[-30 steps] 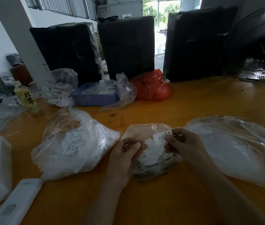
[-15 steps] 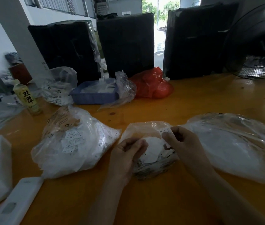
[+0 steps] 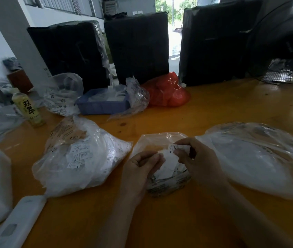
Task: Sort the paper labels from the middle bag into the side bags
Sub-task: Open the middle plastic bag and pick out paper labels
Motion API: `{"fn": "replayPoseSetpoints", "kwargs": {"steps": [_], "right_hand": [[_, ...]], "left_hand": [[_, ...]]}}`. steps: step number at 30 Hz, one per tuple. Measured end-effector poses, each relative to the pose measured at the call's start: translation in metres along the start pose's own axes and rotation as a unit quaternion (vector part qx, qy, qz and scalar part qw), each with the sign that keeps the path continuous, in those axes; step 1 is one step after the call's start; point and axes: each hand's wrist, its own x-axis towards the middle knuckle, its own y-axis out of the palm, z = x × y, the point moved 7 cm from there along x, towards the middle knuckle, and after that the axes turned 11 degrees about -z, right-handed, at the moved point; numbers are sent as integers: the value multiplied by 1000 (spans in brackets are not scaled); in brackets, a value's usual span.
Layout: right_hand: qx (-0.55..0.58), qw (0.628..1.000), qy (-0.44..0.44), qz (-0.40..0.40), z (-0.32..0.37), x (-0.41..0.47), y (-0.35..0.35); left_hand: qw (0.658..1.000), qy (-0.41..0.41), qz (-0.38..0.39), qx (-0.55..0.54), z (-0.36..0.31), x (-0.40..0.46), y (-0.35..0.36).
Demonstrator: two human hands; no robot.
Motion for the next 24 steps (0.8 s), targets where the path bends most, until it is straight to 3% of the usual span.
{"fn": "replayPoseSetpoints", "kwargs": {"steps": [8,13,17,24], "right_hand": [[-80,992,-79,60,6,-5,11],[-12,998,-14,62,0,-9,13],[50,997,64,17,-10,-8,10],[25,998,39,34,-1,-13,16]], "left_hand": [[993,52,-16,103,-6,-5,-1],[981,89,-24,171,-9,-10,0],[982,86,-61,159,-8,-7,-4],[988,58,-79,123,-6,-4,-7]]}}
